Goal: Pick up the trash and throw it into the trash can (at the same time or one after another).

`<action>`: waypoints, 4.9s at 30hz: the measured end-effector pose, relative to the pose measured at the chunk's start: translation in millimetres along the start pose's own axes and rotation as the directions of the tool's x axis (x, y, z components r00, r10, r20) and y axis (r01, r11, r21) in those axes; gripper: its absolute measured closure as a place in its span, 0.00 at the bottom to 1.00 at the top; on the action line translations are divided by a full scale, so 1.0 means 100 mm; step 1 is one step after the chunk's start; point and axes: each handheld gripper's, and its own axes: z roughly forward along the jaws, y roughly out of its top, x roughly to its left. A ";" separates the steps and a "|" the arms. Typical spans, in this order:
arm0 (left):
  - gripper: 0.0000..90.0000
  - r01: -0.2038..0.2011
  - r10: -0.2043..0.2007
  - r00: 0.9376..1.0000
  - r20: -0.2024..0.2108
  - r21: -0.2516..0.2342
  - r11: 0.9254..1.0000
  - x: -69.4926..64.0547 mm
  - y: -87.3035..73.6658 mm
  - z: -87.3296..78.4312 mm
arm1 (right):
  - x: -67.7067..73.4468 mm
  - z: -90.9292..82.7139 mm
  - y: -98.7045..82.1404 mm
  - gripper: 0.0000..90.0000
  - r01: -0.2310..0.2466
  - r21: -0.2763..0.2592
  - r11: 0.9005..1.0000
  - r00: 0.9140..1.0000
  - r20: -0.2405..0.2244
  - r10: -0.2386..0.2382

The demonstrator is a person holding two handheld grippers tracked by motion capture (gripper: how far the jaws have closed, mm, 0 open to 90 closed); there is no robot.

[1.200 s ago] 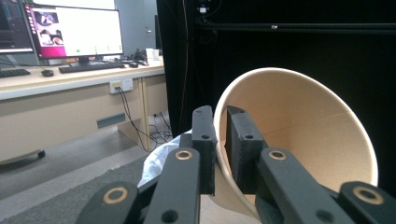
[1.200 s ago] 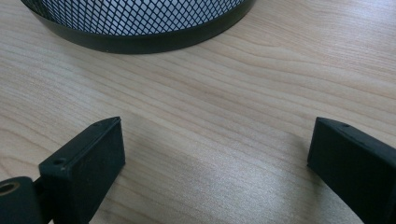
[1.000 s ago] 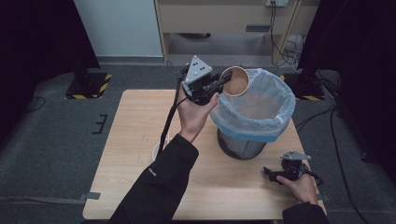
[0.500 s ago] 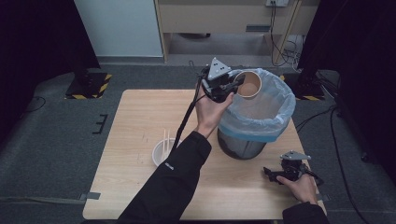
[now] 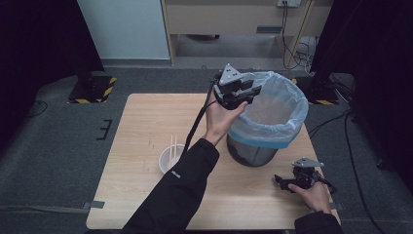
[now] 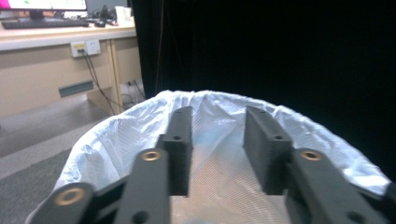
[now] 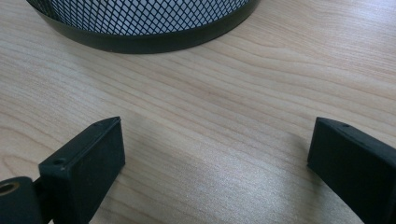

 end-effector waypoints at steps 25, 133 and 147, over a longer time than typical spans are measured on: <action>0.31 0.052 -0.030 0.972 -0.234 0.088 0.995 0.46 -1.18 -1.96 | 0.00 0.00 0.00 0.04 -0.002 0.005 1.000 1.000 0.002 0.002; 0.94 0.292 -0.156 0.912 -0.380 0.330 0.898 0.86 -1.97 -2.00 | 0.02 0.00 0.00 0.04 0.001 0.006 1.000 1.000 -0.008 -0.001; 0.95 0.260 -0.168 0.918 -0.360 0.224 0.939 0.81 -1.68 -2.18 | 0.02 0.00 0.00 0.04 0.001 0.007 1.000 1.000 -0.009 -0.001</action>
